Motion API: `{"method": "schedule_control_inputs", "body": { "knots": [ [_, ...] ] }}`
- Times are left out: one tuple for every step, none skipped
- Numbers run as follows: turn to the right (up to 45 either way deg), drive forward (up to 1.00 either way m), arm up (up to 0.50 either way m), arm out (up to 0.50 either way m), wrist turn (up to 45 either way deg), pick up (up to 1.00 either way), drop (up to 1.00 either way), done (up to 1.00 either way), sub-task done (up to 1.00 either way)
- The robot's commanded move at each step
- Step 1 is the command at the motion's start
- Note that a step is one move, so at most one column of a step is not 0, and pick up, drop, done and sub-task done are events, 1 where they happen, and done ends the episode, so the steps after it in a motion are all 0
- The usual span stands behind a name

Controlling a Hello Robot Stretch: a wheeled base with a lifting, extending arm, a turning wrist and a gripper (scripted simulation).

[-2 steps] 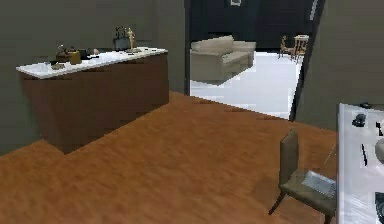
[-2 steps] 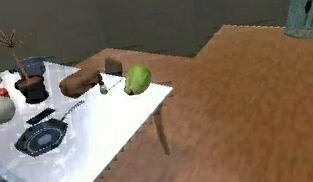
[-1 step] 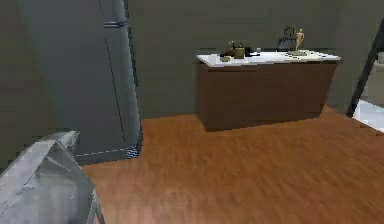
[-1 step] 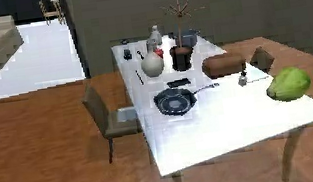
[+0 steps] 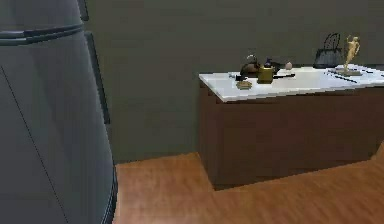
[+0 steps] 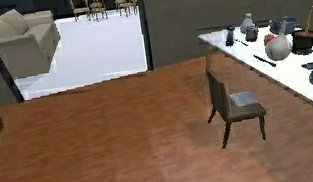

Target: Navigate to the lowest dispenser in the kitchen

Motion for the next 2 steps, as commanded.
{"method": "schedule_control_inputs", "body": {
  "knots": [
    [0.0,0.95,0.0,0.0,0.0,0.0,0.0,0.0,0.0],
    [45.0,0.0,0.0,0.0,0.0,0.0,0.0,0.0,0.0]
  ]
}}
